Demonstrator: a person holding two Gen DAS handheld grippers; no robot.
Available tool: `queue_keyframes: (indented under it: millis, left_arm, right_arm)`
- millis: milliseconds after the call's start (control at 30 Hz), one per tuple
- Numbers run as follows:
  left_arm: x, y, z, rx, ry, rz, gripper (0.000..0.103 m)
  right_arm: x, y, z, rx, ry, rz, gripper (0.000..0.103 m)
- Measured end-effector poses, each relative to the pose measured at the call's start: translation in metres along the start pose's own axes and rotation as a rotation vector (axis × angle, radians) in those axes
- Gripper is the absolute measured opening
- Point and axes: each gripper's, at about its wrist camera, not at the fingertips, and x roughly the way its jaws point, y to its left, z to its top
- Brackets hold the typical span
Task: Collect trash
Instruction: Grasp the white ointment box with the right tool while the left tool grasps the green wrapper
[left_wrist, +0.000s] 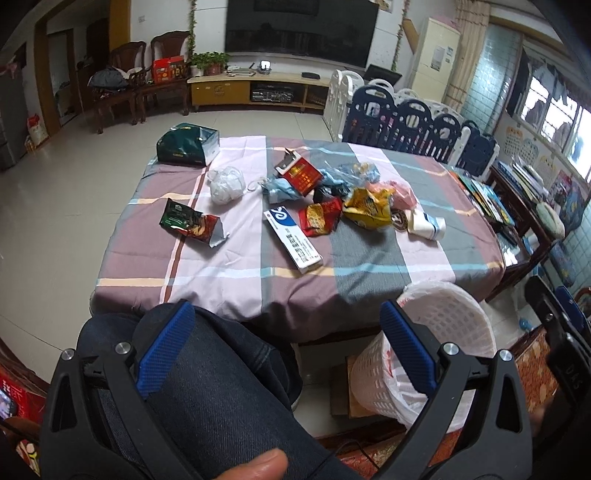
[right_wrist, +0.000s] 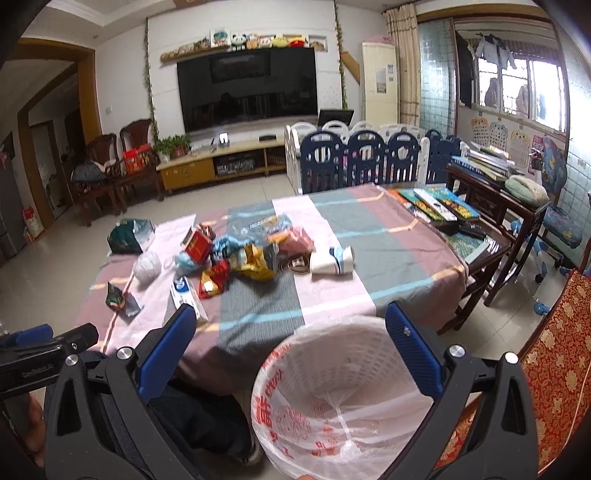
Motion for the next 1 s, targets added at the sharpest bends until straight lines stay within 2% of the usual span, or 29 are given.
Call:
queue_keyframes:
  millis: [67,167,233,300,400,433,500,533,633,733,833,933,1000]
  left_arm:
    - [0.0,0.006,0.002,-0.017,-0.027,0.004,0.1]
    - [0.006,0.014,0.006,-0.043,-0.044,0.024,0.1]
    - [0.017,0.023,0.011,-0.065,-0.017,0.032,0.1]
    - [0.032,0.038,0.013,-0.106,0.048,0.014,0.1]
    - [0.058,0.08,0.013,-0.286,0.154,-0.05,0.1]
    - [0.064,0.094,0.012,-0.342,0.165,-0.035,0.1]
    - [0.071,0.122,0.009,-0.453,0.166,0.001,0.1]
    - [0.074,0.133,0.008,-0.495,0.165,-0.005,0.099]
    - [0.084,0.164,0.007,-0.607,0.157,-0.012,0.099]
    - [0.096,0.179,0.012,-0.624,0.157,0.013,0.094]
    - [0.115,0.188,0.02,-0.651,0.181,0.004,0.084]
    - [0.142,0.194,0.032,-0.687,0.217,-0.006,0.082]
    - [0.16,0.196,0.042,-0.703,0.238,0.007,0.084]
  right_arm:
    - [0.003,0.006,0.004,-0.016,-0.006,0.007,0.1]
    - [0.025,0.02,0.007,-0.058,0.08,0.051,0.1]
    - [0.039,0.026,0.009,-0.068,0.133,0.078,0.1]
    - [0.051,0.035,0.01,-0.081,0.149,0.082,0.1]
    - [0.065,0.048,0.014,-0.111,0.154,0.091,0.1]
    - [0.07,0.052,0.014,-0.117,0.162,0.097,0.1]
    - [0.087,0.063,0.014,-0.128,0.194,0.143,0.1]
    - [0.095,0.067,0.014,-0.132,0.207,0.155,0.1]
    - [0.124,0.086,0.01,-0.142,0.26,0.204,0.089]
    - [0.167,0.112,0.003,-0.144,0.337,0.29,0.087]
    - [0.211,0.143,-0.005,-0.189,0.406,0.333,0.087]
    - [0.251,0.17,-0.017,-0.247,0.46,0.336,0.087]
    - [0.273,0.185,-0.024,-0.289,0.479,0.308,0.087]
